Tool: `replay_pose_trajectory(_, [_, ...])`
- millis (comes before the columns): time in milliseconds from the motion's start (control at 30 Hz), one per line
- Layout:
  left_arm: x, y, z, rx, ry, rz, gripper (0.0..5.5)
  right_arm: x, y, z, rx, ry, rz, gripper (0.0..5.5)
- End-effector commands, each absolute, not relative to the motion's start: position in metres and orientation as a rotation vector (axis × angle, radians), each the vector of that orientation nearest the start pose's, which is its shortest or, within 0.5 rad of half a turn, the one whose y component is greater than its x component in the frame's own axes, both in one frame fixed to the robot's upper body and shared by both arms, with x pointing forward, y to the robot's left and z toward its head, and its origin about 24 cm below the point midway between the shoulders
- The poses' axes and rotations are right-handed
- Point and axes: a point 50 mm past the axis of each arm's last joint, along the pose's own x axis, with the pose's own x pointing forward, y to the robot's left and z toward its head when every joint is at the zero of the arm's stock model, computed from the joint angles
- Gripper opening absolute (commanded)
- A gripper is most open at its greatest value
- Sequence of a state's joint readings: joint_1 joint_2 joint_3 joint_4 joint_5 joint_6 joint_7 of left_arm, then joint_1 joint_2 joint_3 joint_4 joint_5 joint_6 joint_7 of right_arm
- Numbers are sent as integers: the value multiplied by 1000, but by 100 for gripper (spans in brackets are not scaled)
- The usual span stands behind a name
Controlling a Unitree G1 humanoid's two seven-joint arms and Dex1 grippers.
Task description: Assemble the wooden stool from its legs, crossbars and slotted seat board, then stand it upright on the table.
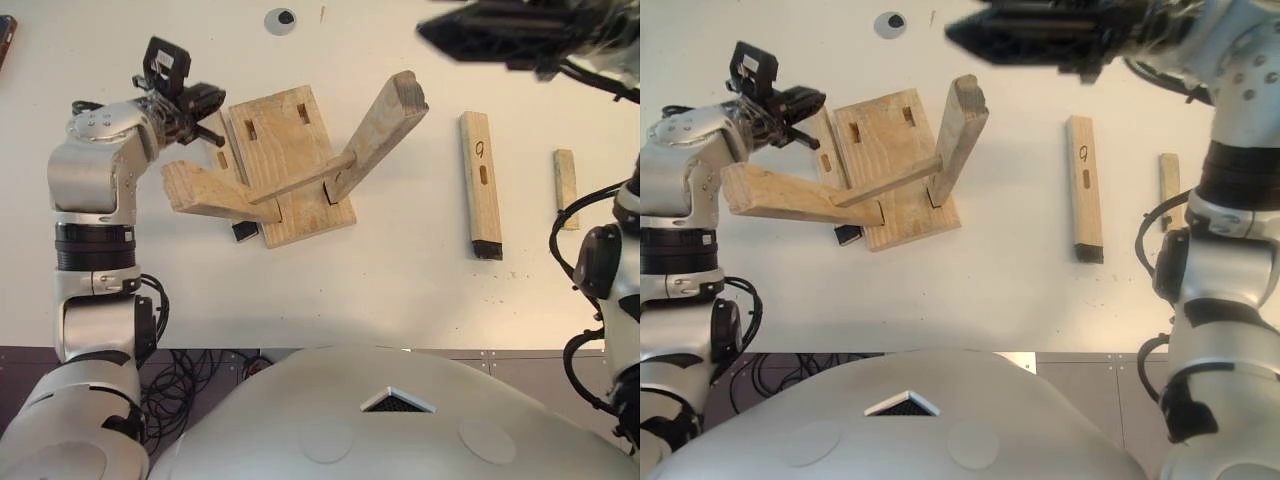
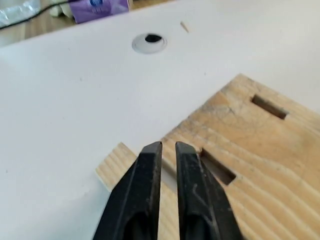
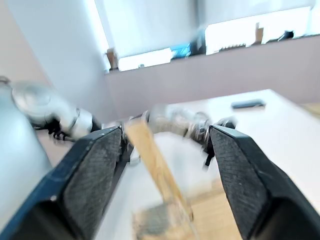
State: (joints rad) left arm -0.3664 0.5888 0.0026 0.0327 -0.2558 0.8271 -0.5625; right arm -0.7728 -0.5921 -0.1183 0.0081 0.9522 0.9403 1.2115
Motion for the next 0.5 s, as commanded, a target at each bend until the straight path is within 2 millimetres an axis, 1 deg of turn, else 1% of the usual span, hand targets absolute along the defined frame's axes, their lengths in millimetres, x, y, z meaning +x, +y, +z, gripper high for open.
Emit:
replay_pose_trajectory(33, [284,232,89,188,664,-474,44,301,-177,255,489,-91,1423,319])
replay_pose_trajectory(67, [281,229,86,193,687,-498,44,309,-177,247,493,-66,1332,308])
replay_pose_trajectory(133, [277,225,82,203,724,-539,44,324,-169,224,480,22,1168,284])
replay_pose_trajectory(167, [275,223,80,214,742,-557,44,330,-161,203,407,113,1080,262])
replay_pose_trajectory(200, [274,222,78,233,758,-570,44,330,-150,177,284,221,1007,249])
replay_pose_trajectory(267, [274,222,75,282,784,-580,44,320,-131,135,57,359,972,211])
replay_pose_trajectory(300, [275,223,75,303,791,-585,30,313,-124,120,-37,392,980,202])
replay_pose_trajectory(367, [276,224,76,318,793,-595,4,303,-116,100,-163,425,1005,170])
replay_pose_trajectory(467, [279,224,84,316,774,-618,0,291,-115,76,-305,470,1034,119])
replay_pose_trajectory(500, [279,222,85,315,775,-636,0,287,-114,70,-327,484,1053,104])
